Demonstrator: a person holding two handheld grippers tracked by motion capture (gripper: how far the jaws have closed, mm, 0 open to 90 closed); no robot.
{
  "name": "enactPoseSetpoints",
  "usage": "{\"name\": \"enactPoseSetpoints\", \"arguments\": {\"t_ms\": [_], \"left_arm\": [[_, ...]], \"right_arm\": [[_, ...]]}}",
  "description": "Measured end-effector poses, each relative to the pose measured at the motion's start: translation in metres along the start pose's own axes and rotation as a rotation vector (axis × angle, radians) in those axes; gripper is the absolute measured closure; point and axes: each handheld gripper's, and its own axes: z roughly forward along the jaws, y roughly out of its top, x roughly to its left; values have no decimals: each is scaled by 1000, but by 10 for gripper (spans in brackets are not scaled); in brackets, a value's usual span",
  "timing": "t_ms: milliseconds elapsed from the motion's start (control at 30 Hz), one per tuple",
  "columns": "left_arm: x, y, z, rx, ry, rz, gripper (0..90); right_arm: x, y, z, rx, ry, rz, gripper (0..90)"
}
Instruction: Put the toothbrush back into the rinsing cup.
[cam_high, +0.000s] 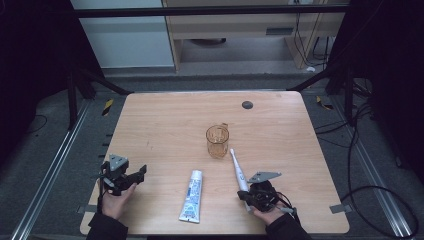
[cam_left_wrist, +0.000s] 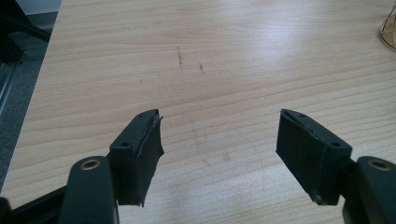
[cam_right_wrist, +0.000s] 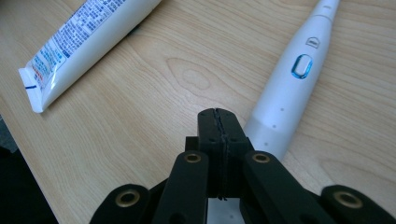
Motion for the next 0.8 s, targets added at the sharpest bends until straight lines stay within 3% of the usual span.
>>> {"name": "enactPoseSetpoints", "arguments": {"t_ms": [433,800], "left_arm": [[0,0,0,3,1,0,299],[0,0,1,4,2,-3,299]], "right_arm": [[-10,-7,-8,4,-20,20,899],[-28,-25,-29,6,-62,82,897]]}}
